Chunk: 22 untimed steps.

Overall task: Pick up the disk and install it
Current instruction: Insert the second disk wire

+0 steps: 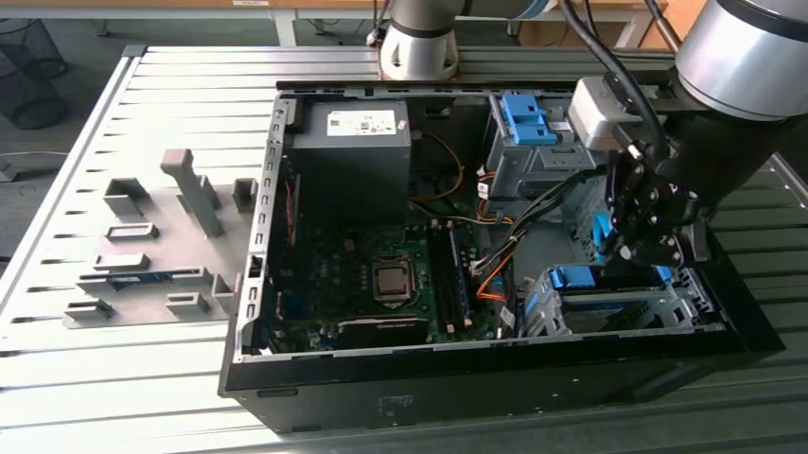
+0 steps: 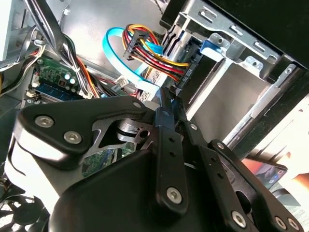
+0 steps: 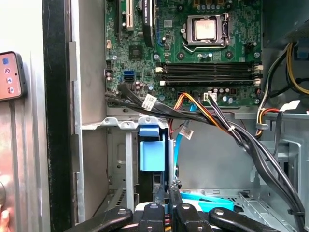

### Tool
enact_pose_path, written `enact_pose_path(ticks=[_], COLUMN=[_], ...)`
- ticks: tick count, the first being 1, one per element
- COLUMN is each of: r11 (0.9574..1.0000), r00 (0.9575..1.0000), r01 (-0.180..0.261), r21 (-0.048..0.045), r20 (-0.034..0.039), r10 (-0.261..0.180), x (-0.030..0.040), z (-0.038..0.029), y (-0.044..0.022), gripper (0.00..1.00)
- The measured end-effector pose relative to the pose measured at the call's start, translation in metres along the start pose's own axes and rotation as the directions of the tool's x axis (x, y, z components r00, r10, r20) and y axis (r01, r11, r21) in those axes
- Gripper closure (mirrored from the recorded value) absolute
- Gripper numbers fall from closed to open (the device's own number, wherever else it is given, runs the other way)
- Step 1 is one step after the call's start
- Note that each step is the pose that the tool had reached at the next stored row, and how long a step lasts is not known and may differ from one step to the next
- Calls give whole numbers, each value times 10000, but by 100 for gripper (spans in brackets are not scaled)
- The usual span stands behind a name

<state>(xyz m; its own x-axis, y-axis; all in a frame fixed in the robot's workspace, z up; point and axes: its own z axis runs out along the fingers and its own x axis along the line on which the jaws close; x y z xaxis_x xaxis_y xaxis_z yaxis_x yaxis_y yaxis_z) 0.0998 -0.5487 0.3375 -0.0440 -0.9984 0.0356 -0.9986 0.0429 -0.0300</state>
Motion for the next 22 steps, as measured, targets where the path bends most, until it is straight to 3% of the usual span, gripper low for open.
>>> enact_pose_path(ticks=[5, 12, 22], r11=[10000, 9999, 9999], r00=[10000, 9999, 9998], r01=[-4, -10, -11], r21=[95, 112, 110], r20=[58, 169, 201], r10=[3, 8, 9], x=[41, 48, 65], z=[9, 27, 61], y=[10, 11, 11], gripper=[84, 84, 84])
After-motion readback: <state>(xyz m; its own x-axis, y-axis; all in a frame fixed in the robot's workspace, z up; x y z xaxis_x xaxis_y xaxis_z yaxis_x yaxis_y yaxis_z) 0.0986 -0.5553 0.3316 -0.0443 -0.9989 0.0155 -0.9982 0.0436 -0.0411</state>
